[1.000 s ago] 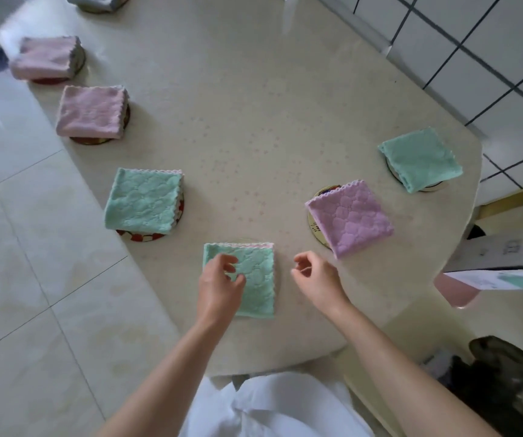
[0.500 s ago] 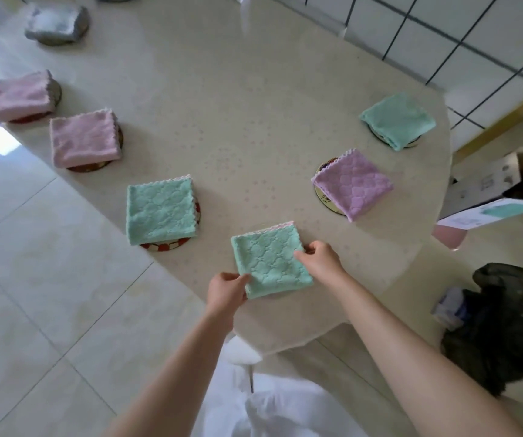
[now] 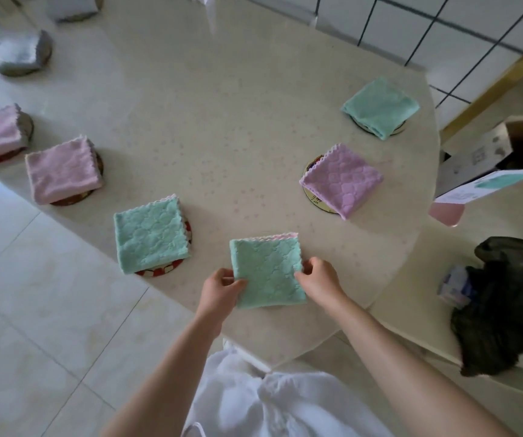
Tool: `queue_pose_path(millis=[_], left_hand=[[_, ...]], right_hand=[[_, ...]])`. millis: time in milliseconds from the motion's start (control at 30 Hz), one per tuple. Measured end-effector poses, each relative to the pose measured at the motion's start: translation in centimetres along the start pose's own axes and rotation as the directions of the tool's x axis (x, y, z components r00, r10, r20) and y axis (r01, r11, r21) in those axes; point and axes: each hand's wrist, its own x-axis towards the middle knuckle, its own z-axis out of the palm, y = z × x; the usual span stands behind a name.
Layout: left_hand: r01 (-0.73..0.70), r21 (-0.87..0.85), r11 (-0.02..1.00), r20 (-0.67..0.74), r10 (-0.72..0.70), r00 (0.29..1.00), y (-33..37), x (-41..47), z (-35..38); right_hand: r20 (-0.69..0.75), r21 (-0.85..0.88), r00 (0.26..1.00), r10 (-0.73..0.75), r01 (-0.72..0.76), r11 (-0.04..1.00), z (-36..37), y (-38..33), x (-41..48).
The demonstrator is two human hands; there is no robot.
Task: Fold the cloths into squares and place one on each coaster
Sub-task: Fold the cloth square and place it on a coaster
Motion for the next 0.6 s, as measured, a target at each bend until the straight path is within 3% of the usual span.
queue_pose_path(millis=[133, 333, 433, 600], left_hand=[[-0.119, 0.132, 0.984, 0.037, 0.115, 0.993, 1.4, 1.5, -0.8], [-0.238, 0.301, 0.923, 0.256, 0.162, 0.953, 4.0, 4.7, -1.4], [-0.313, 0.426, 0.849, 0.347, 0.167, 0.923, 4.8, 6.0, -1.5], [-0.402, 0.55, 0.732, 0.367, 0.221, 0.904, 5.4, 6.6, -2.2]], right_hand=[[-0.03, 0.107, 0.995, 0.095, -0.091, 0.99, 1.4, 0.7, -1.5], [-0.191, 0.233, 0.959, 0.208, -0.162, 0.959, 4.5, 0.6, -3.8], [-0.277, 0.366, 0.91, 0.307, -0.196, 0.91, 6.1, 0.0, -4.7], [-0.307, 0.502, 0.855, 0.418, -0.228, 0.834, 7.6, -0.5, -5.6]])
